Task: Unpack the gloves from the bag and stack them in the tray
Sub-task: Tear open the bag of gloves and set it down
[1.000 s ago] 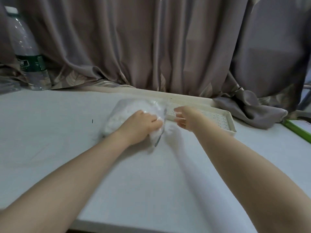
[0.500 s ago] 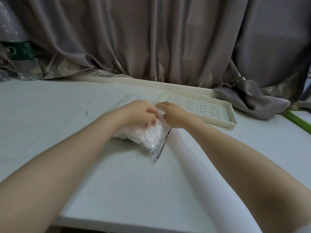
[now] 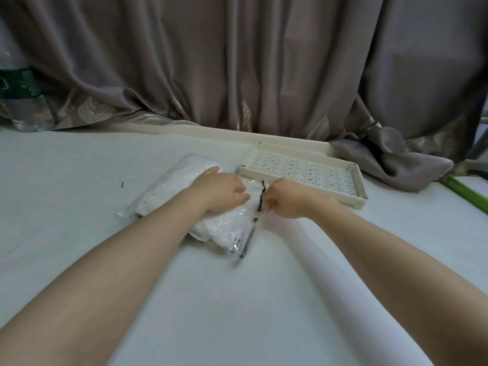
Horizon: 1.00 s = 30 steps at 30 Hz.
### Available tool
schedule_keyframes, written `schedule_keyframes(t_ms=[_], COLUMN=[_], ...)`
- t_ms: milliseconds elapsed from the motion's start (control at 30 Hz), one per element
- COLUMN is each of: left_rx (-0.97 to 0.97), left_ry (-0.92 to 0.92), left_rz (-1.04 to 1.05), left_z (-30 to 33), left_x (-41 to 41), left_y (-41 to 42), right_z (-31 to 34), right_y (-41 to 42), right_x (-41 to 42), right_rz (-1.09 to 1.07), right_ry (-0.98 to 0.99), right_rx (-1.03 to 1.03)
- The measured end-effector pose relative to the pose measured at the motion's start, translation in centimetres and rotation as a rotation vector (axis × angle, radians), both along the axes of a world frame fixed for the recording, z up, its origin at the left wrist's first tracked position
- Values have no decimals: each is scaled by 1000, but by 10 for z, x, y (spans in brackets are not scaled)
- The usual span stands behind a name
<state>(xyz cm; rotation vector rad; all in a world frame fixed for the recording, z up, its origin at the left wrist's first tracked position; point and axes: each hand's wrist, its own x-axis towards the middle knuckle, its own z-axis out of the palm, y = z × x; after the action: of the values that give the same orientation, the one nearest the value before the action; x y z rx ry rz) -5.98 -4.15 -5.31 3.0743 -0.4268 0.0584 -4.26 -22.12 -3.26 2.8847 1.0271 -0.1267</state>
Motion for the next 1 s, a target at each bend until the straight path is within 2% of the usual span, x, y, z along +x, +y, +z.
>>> schedule_keyframes(t_ms=[100,167,267,333,400,533,667,733,767,833,867,933,1000], left_rx=[55,91,120,137,146,179,206,185,150,51,20,55,121], left_ry=[-34,-36,-38,-34,-33,-55,-83,-176,-247,-326,-282,-87,42], left_rz=[22,30,53,58,81,155,191,150,106,17,-7,-1,29], left_z=[-3,-3,-1,-1,-2,-5,-7,-5,-1,8,10,5,-6], left_x=[-6,-8,-10,-14,-17,-22,-25,-28,-31,-40,-45,-53,-59], left_y=[1,-1,1,7,16,45,66,62,54,26,11,-13,-20], right_z=[9,16,16,6,-4,-18,-33,-22,-13,2,5,-2,-17], right_y=[-10,-4,14,26,30,5,-19,-21,-21,-17,-13,-5,3], right_x=[-8,-17,-43,-62,-71,-69,-80,-79,-74,-58,-47,-24,-5], right_rz=[-119,-119,16,112,122,-40,-88,-95,-101,-126,-149,-197,-295], right_ry=[187,216,166,240,250,274,286,304,309,163,22,-188,-209], right_rx=[-187,-258,-94,51,126,-30,-183,-151,-41,318,430,407,238])
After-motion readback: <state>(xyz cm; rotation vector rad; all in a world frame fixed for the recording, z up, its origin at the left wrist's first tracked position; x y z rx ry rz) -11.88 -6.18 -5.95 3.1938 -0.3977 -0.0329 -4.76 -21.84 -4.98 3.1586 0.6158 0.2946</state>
